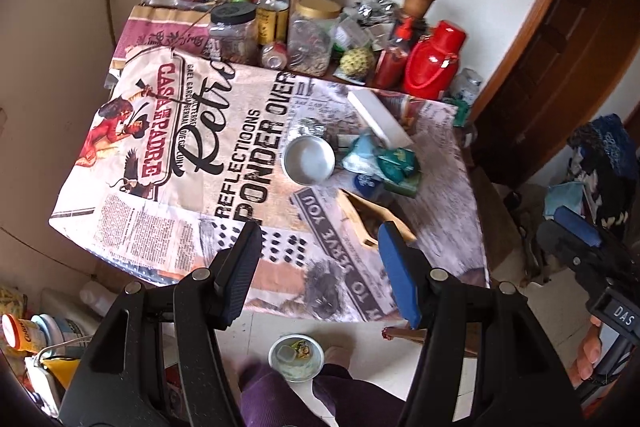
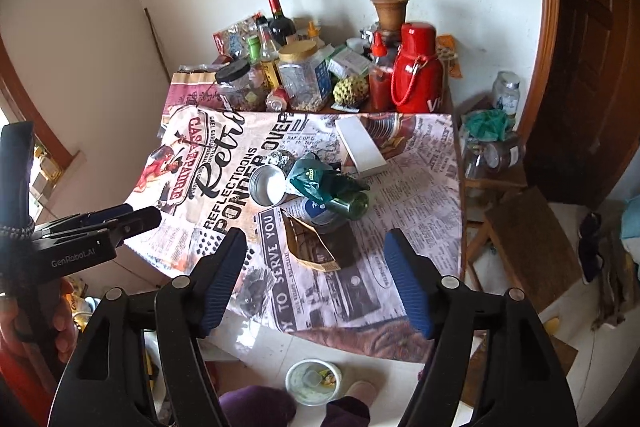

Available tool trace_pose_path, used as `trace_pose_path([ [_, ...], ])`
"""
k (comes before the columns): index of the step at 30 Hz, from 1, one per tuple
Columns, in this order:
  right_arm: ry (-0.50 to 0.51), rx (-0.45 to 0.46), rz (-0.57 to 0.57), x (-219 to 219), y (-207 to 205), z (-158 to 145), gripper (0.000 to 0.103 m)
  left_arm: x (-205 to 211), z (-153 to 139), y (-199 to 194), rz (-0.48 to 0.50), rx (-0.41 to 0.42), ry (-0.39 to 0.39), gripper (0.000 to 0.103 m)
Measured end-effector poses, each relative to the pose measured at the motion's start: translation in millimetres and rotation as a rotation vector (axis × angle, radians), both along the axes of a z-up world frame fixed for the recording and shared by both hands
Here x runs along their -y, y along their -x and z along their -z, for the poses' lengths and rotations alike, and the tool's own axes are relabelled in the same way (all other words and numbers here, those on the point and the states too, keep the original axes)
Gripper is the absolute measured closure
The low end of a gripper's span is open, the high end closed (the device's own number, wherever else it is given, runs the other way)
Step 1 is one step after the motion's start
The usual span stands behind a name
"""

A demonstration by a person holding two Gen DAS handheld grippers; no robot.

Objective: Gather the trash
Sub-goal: 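Grasp the silver tin lid with left gripper while right gripper grasps the green plastic bag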

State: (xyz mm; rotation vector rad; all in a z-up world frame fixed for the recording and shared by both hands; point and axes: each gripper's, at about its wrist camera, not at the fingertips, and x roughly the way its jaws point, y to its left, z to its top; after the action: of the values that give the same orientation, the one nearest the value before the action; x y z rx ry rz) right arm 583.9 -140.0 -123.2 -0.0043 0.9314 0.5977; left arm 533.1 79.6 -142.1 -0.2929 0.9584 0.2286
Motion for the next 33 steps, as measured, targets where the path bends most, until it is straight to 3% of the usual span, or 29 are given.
trace_pose_path([
  [5,0.011,-0.038,0.034,-20,-25,14,0.030,-30,19,-33,0.025,-0.038,0.012,0.044],
  [15,0.000,-0.168,0.220,-69,-74,48,0.030,-84,74,-116,0.217,-0.151,0.085,0.044],
  [25,0.005,-0.289,0.369,-78,-111,97,0.030,-98,142,-164,0.280,-0.243,0.144,0.044],
  [29,0.001,-0.329,0.385,-77,-118,113,0.032,-101,161,-172,0.270,-0.257,0.198,0.059],
  [31,0.007,-0.324,0.382,-77,-120,116,0.043,-102,166,-175,0.264,-0.248,0.230,0.064],
  [33,0.006,-0.324,0.358,-79,-122,118,0.046,-101,169,-178,0.262,-0.244,0.226,0.074],
])
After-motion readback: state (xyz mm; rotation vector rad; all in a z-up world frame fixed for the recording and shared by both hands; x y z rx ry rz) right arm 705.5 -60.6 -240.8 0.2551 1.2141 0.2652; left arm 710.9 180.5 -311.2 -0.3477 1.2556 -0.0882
